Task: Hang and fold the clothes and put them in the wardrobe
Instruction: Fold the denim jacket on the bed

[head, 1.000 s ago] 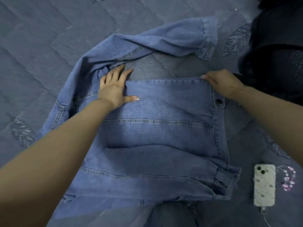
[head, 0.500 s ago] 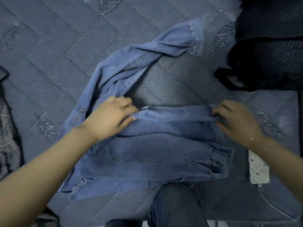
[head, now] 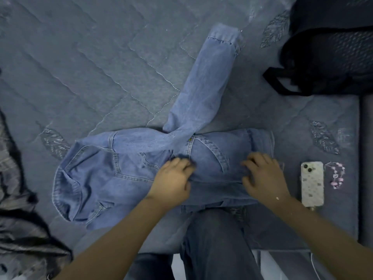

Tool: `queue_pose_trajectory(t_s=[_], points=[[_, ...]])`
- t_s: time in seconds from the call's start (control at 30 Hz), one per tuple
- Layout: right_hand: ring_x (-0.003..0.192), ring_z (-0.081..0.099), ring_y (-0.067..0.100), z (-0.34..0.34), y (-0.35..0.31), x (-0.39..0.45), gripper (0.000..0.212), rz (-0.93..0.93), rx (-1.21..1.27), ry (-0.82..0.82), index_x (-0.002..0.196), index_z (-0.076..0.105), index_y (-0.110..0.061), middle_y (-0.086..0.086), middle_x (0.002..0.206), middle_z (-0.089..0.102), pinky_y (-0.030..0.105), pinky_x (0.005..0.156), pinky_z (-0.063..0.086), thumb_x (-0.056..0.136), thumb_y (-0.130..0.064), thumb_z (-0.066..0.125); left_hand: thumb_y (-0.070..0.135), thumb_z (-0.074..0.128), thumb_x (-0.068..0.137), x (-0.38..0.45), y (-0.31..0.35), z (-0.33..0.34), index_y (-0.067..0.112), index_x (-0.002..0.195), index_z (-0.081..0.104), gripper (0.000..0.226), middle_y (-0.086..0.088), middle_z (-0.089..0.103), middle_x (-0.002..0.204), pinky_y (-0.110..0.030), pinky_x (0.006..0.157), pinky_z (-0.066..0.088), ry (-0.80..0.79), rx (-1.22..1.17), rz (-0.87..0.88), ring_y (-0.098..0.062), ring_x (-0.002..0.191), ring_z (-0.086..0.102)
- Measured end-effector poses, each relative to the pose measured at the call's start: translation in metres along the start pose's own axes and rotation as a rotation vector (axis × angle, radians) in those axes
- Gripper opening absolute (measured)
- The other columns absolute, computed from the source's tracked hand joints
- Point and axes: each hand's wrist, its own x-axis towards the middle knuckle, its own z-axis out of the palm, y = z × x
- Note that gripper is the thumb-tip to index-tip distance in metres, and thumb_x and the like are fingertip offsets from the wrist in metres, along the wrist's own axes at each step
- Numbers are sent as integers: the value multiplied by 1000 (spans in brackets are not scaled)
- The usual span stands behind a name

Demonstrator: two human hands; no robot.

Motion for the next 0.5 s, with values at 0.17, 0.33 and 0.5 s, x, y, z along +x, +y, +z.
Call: queue_pose_trajectory(t_s=[0.17,0.33,0.5], points=[[148,20,23,22,-21,43,56,-63,-20,-79,153,28,-13,8,160,22,41,121,12,101,-33,36,26,51,96,30,-3,23,23,152,31,59,-7,21,161,-45,115,24,89,81,9,-26,148,18],[150,-3,14,54,9,43,66,113,-112,-276,154,-4,-13,0,161,-10,37,121,-8,103,-44,25,49,18,104,31,-29,57,28,145,-27,64,1,-33,154,-38,120,-5,-194,263,-52,-19,140,-32],[139,36,23,33,-23,64,49,278,332,-58,146,39,-4,7,151,39,36,117,22,104,-29,39,31,37,104,19,-6,32,20,154,21,54,-5,0,163,-44,120,11,-157,46,-21,-25,151,-1]])
